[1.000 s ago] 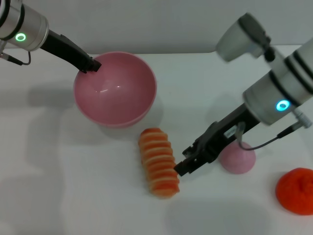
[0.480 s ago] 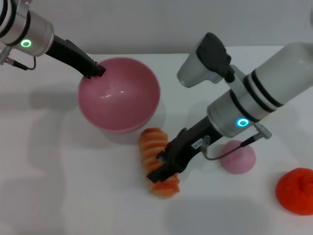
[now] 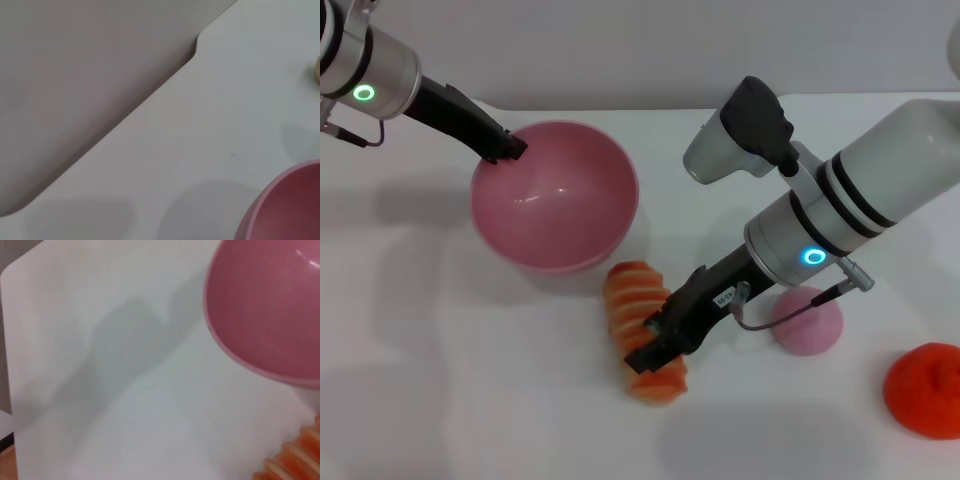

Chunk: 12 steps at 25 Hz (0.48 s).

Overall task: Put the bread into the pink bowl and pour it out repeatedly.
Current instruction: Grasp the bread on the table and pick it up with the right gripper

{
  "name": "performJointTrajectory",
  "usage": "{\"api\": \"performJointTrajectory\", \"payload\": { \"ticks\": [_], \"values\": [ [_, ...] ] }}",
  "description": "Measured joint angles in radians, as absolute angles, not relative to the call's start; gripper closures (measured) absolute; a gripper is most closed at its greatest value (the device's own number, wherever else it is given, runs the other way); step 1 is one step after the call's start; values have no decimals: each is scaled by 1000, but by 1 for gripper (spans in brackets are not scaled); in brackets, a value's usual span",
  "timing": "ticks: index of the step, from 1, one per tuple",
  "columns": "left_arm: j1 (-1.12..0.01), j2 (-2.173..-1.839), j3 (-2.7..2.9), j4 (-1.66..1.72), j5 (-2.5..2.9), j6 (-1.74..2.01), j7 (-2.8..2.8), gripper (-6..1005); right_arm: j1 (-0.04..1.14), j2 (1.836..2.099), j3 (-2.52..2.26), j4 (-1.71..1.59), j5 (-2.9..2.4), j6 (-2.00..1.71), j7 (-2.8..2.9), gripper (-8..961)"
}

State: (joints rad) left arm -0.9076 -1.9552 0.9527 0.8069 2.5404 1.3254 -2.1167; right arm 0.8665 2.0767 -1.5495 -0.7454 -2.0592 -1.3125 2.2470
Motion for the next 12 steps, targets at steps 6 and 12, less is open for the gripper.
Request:
{"api": "performJointTrajectory", "payload": {
  "ticks": [6,12],
  "values": [
    [-897,-1951,953,817,2540,1325,-2115,916,866,2074,-1547,-725,-2063,-1284,2249,332],
    [-892,-1952,955,819,2540,1325,-2107,916,868,2076,-1556,-705,-2062,-1251,2249,331]
  ]
}}
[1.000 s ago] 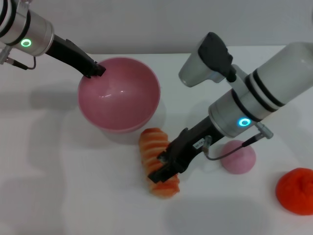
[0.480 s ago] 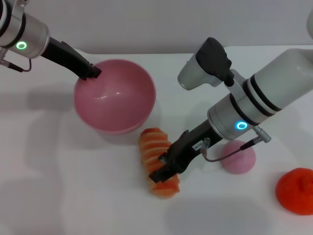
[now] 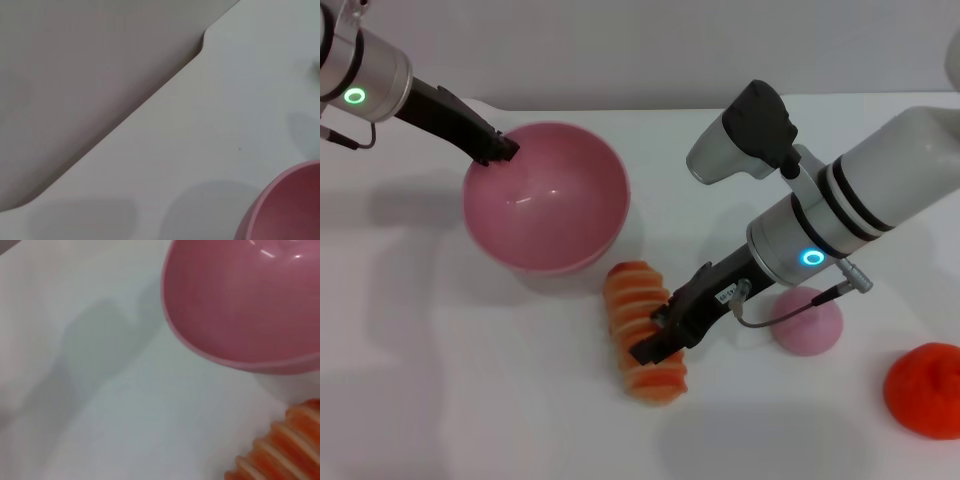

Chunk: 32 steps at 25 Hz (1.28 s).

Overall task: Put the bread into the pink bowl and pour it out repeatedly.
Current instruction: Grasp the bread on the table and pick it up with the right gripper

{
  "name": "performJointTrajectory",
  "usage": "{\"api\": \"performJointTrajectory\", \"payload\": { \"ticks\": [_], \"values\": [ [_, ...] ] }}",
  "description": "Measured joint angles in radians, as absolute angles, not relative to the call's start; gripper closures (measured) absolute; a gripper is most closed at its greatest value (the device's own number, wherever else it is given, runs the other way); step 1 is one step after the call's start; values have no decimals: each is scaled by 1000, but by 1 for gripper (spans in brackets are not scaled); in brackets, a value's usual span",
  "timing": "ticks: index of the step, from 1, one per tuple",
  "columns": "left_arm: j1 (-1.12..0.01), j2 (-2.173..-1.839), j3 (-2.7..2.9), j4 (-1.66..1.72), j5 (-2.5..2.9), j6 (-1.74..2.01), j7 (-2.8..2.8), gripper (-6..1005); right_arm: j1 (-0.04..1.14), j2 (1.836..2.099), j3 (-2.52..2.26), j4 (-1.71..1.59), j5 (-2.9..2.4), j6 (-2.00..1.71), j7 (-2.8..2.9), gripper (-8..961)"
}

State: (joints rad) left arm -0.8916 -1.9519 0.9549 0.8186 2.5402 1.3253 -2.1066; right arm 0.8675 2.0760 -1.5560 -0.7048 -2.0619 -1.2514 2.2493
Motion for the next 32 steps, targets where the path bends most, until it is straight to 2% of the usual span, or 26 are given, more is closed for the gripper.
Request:
{"api": "performJointTrajectory", "payload": {
  "ticks": [32],
  "values": [
    [-861,-1984,955,841,2540,1332,-2065,913,869,2085,-1572,-576,-2029,-1142,2276,349]
  ]
}}
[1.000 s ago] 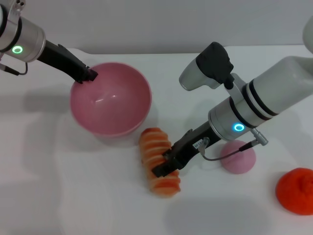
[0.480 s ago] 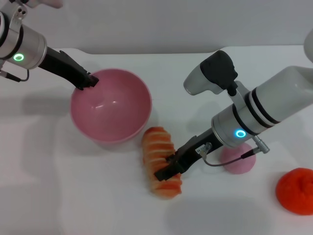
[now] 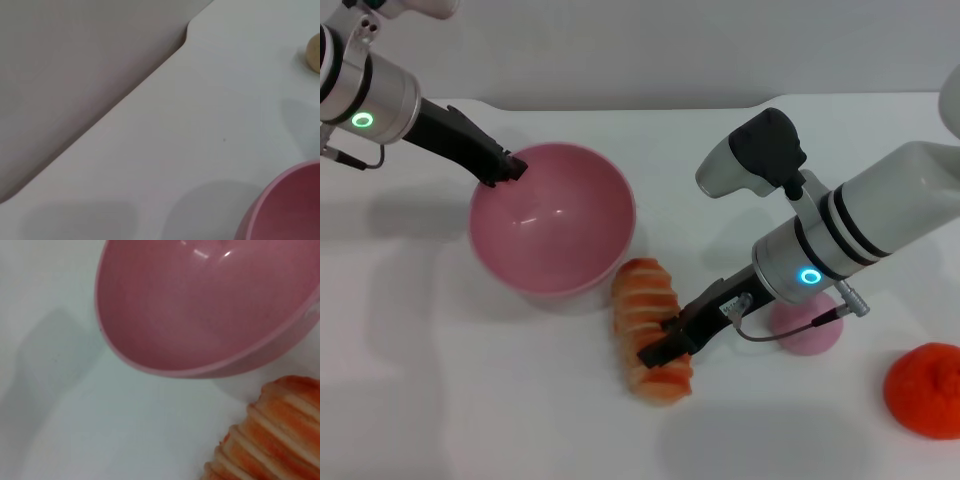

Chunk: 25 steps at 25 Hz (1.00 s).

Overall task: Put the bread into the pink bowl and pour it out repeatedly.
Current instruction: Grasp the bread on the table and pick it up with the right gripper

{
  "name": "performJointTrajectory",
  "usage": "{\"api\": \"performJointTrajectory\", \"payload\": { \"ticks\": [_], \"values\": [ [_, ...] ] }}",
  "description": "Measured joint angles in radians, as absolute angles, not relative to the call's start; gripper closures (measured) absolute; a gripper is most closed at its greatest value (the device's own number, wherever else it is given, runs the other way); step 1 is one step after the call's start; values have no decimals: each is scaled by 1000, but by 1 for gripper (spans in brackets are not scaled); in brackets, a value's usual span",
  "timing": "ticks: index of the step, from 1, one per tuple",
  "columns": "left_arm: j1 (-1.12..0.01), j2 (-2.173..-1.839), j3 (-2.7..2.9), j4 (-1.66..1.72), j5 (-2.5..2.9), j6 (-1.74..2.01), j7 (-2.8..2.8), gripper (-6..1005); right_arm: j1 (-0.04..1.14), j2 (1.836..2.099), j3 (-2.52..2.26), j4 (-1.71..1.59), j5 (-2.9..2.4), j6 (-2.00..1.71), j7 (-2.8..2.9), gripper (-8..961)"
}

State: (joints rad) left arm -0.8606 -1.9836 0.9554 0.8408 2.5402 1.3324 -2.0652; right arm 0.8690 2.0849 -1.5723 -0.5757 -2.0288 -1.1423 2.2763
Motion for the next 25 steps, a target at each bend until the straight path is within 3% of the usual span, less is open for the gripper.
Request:
{"api": "performJointTrajectory", "payload": {
  "ticks": [8,11,25],
  "values": [
    [-854,-1986,956,843,2540,1336,-2066,913,838,2086,-1578,-616,-2029,-1124,2270,398],
    [-852,-1988,956,844,2540,1336,-2066,912,837,2086,-1581,-619,-2029,-1120,2269,540],
    [-851,-1990,956,856,2540,1336,-2065,911,838,2085,-1595,-628,-2030,-1105,2268,690]
  ]
}}
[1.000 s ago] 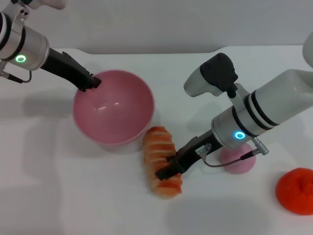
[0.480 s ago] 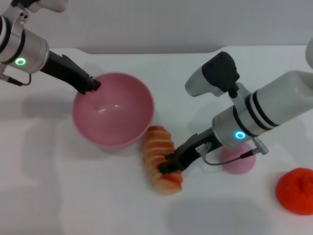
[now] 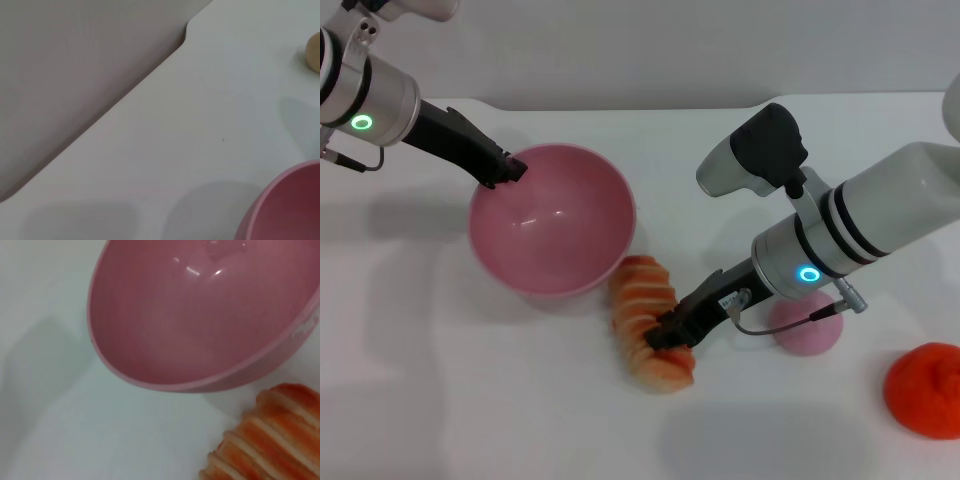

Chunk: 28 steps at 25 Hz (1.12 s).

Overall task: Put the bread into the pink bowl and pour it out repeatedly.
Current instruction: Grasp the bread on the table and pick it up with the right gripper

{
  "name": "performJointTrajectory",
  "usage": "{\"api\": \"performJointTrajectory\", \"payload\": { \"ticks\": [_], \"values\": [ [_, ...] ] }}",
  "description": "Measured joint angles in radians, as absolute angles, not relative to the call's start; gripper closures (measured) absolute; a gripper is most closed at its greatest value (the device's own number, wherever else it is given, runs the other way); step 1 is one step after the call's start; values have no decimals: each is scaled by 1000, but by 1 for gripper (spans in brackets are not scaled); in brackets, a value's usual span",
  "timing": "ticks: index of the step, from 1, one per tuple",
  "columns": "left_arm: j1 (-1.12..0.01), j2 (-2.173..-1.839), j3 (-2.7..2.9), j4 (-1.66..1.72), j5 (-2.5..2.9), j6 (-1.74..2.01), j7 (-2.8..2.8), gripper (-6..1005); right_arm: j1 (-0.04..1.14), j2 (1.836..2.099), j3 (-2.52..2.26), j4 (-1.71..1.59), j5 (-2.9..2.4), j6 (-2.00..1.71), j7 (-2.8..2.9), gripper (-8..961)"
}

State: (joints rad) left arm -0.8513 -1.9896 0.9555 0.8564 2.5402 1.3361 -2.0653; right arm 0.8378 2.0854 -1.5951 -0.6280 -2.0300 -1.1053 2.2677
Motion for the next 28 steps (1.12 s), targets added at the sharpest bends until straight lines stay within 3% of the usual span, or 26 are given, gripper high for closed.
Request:
{"api": "performJointTrajectory", "payload": {
  "ticks": [21,28],
  "values": [
    [-851,-1991,957,858,2540,1335,-2065,910,829,2080,-1586,-655,-2030,-1106,2267,831],
    [-845,-1990,957,858,2542,1336,-2065,909,823,2080,-1584,-668,-2030,-1107,2270,837]
  ]
}}
